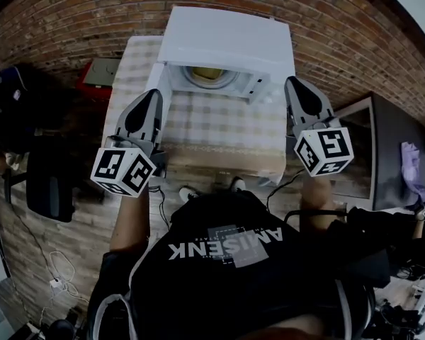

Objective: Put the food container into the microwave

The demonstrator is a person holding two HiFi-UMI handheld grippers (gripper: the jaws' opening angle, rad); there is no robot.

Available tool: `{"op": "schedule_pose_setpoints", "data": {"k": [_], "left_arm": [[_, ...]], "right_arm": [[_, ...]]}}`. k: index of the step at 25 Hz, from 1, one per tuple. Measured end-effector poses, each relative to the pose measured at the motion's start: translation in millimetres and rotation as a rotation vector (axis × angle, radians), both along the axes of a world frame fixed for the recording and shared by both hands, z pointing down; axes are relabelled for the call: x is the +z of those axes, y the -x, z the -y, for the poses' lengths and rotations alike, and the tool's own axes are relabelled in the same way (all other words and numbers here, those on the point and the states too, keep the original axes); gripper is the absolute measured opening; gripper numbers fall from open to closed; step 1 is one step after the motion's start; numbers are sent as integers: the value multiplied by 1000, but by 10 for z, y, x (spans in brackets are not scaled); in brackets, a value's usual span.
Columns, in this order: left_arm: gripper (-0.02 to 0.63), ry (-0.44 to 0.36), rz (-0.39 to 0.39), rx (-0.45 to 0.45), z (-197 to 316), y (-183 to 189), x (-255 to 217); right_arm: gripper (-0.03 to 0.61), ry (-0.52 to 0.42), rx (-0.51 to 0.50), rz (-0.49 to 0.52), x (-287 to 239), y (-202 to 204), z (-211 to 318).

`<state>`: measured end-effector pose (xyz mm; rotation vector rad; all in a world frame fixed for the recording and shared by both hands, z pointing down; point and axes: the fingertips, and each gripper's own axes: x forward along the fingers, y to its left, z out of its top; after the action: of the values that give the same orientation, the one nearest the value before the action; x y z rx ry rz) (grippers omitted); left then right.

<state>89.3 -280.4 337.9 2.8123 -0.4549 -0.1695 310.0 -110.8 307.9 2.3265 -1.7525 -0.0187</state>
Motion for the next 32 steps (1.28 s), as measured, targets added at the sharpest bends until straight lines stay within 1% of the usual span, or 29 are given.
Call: {"op": "schedule_pose_setpoints", "data": {"k": [4,7,9,12,16,19,22,24,28,32], "left_arm": [[11,-41,36,-24,-105,-134,-79],[11,-81,62,-62,-135,-236,-122],[11,-113,99,-96,-137,-306,-122],[11,-130,141,-123,-146,-432,-118],[11,-182,152,-132,-213,-596,-174],[11,-203,148,-151,-244,-704,-215],[11,-211,147,-171,-277,-764,-220],[11,-200,146,-177,-300,-810,-205],[11,-182,136,-169,-330,-897,-207],[11,-178,140,-153,-309,-918,-204]], "right_arm": [[46,-25,37,-3,-108,-301,-275],[44,-42,57,5,-156,-499,-428],[43,-53,62,4,-190,-595,-503],[43,-71,78,3,-219,-751,-630],[41,-76,108,11,-203,-999,-810],[41,-72,125,-1,-217,-1156,-932],[40,-56,133,-16,-213,-1235,-997],[40,-50,129,-18,-196,-1265,-1013],[40,-54,110,-8,-172,-1308,-1020],[40,-61,122,-14,-198,-1325,-1008]]}}
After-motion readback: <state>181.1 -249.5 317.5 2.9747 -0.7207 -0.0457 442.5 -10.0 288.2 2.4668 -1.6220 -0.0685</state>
